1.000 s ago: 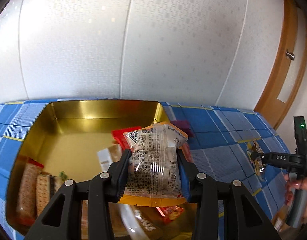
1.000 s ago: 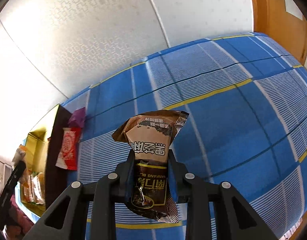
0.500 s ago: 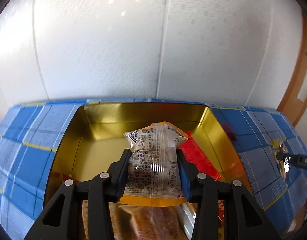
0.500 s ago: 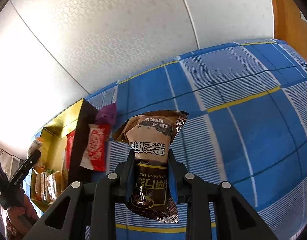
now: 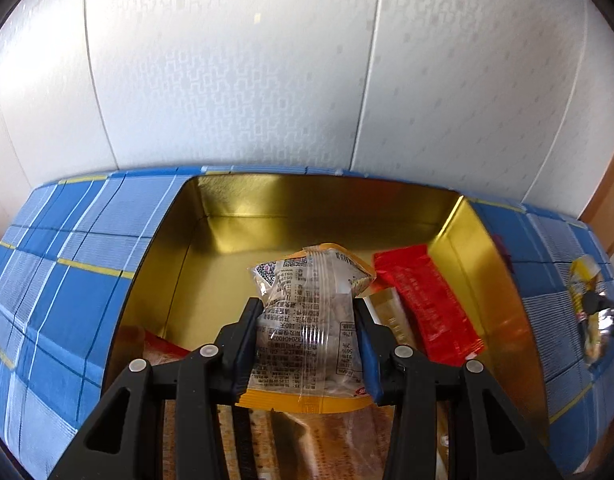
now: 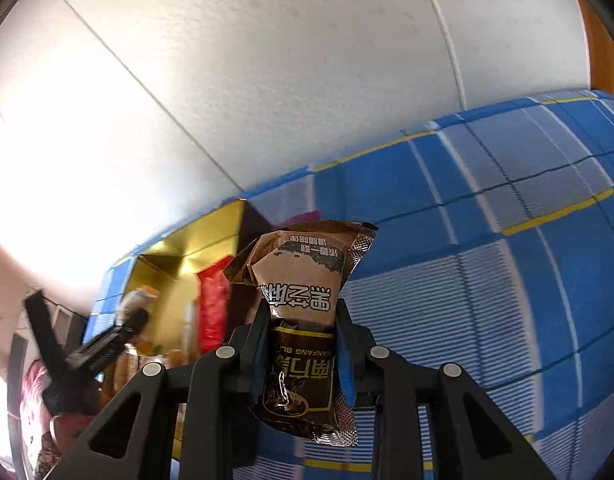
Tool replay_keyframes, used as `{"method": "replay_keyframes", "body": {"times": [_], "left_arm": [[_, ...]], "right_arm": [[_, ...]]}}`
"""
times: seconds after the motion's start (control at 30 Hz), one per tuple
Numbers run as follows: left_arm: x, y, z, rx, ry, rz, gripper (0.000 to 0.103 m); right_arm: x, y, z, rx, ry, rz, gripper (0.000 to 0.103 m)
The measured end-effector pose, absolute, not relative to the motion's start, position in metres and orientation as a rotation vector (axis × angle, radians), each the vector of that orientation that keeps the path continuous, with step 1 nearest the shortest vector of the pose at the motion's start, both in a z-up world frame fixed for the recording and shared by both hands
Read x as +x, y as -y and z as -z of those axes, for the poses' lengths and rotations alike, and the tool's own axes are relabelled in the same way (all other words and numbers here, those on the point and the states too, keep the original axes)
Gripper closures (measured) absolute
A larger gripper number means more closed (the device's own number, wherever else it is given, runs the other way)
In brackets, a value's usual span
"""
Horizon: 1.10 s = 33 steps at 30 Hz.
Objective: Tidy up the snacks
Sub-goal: 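Lower the nut bag into the tray and open the left gripper, then carry the dark brown bag into the tray and open the right gripper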
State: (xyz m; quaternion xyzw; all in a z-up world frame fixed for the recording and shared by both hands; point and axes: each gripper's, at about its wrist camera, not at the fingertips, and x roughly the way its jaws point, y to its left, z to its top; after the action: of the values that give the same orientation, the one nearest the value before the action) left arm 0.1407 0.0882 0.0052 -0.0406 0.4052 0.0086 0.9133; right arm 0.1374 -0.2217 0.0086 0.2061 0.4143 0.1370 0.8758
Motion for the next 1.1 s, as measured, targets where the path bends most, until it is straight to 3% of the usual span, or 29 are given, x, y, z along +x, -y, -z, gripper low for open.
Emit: {"method": "replay_keyframes", "body": {"times": [0.47,1.1], "left_arm": [[0.143,-0.097,0.003,-0.120,-0.869,-0.054,0.056],[0.099,-0.097,-0.017,-0.117,-0.788,-0.026,0.029]], "right_arm": [[0.139,0.167,-0.020,0.374,-0.819,-0.414,0.074],[0.144,0.115,-0.013,0.255,-0.849,-0.460,0.074]]}}
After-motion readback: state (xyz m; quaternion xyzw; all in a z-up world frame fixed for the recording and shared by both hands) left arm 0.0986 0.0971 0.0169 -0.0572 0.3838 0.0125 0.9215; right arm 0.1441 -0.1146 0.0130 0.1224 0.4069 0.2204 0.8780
